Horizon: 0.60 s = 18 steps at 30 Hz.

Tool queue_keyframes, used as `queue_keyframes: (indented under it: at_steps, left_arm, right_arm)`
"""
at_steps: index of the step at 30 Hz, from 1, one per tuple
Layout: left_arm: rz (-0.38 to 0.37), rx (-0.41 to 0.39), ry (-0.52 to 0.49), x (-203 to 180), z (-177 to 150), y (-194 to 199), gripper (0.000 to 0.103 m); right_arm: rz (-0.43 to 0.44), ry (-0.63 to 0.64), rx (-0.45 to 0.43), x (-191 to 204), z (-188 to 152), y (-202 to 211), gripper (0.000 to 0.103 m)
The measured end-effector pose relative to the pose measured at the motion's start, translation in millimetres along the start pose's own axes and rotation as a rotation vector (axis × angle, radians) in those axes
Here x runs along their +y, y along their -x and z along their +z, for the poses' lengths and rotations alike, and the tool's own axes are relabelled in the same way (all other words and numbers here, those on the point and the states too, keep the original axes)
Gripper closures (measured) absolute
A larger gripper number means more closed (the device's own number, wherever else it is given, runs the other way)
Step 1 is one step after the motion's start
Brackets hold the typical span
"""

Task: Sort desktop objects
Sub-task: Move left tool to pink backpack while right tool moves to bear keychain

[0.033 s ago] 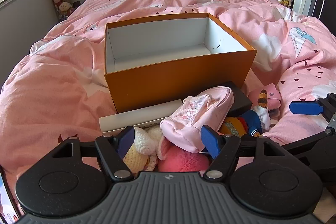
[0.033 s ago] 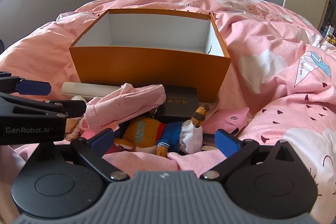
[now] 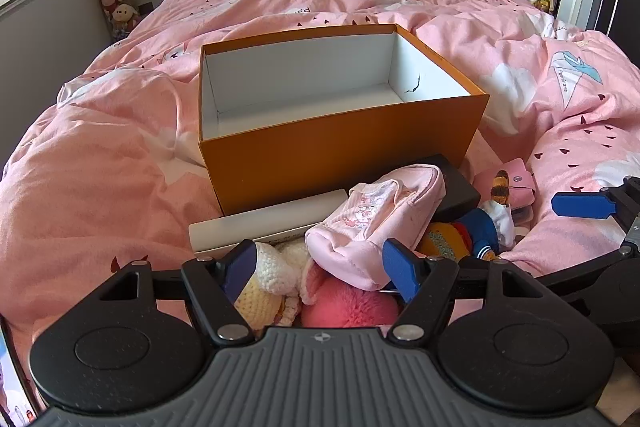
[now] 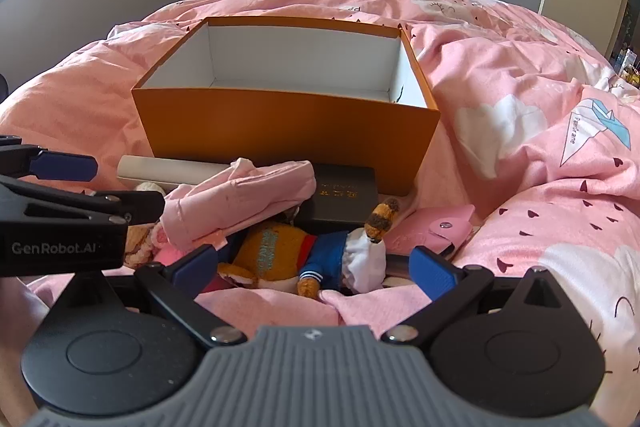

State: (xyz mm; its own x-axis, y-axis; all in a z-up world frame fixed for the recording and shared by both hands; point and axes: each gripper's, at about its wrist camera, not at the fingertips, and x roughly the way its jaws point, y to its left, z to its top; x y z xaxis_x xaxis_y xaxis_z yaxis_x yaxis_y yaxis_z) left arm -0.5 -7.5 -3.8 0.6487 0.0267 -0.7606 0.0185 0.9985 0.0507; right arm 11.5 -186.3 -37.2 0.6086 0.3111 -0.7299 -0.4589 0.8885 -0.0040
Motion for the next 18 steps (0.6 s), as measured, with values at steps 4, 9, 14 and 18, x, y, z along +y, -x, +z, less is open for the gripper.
queue_keyframes:
  at_steps: [4,9,14,18]
  left_arm:
    - [-0.003,0.009,0.002,0.3,-0.5,-1.3,0.021]
    - [-0.008,0.020,0.003,0.2,-0.3,-2.8,0.021]
    - [-0.012,0.029,0.009,0.5,-1.1,-4.1,0.021]
    - [-0.014,0.035,0.012,0.9,-1.5,-5.3,0.021]
  right_arm:
    - [-0.001,0.003,0.008,0.3,-0.6,-1.5,0.001]
    - [0.002,0.004,0.019,0.6,-1.1,-3.3,0.001]
    - [0.004,0.005,0.025,0.4,-1.3,-3.9,0.001]
    - [0.009,0.002,0.033,-0.5,-1.7,-5.2,0.001]
